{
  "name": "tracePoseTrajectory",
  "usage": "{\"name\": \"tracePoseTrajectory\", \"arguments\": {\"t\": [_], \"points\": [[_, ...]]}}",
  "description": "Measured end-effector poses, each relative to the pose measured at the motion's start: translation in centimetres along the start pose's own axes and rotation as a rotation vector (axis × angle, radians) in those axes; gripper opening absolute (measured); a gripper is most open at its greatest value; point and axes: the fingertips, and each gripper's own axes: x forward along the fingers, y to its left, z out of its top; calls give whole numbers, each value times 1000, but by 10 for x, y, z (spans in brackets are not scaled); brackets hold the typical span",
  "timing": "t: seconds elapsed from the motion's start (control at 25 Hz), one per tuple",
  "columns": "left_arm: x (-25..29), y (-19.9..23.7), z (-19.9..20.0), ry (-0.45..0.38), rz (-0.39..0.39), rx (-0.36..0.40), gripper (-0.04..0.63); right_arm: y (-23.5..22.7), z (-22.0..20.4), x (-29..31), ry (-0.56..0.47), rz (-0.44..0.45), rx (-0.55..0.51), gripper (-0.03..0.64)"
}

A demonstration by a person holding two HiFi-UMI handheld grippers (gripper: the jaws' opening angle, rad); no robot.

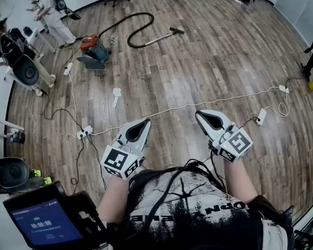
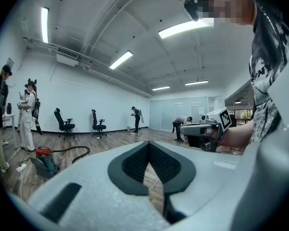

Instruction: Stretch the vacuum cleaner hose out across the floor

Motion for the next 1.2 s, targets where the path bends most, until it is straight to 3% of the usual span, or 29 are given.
{"name": "tracePoseTrajectory", "arguments": {"t": [1.2], "points": [[11,-20,-23,43,-48,-32,0,20,-23,30,8,79,54,6]]}}
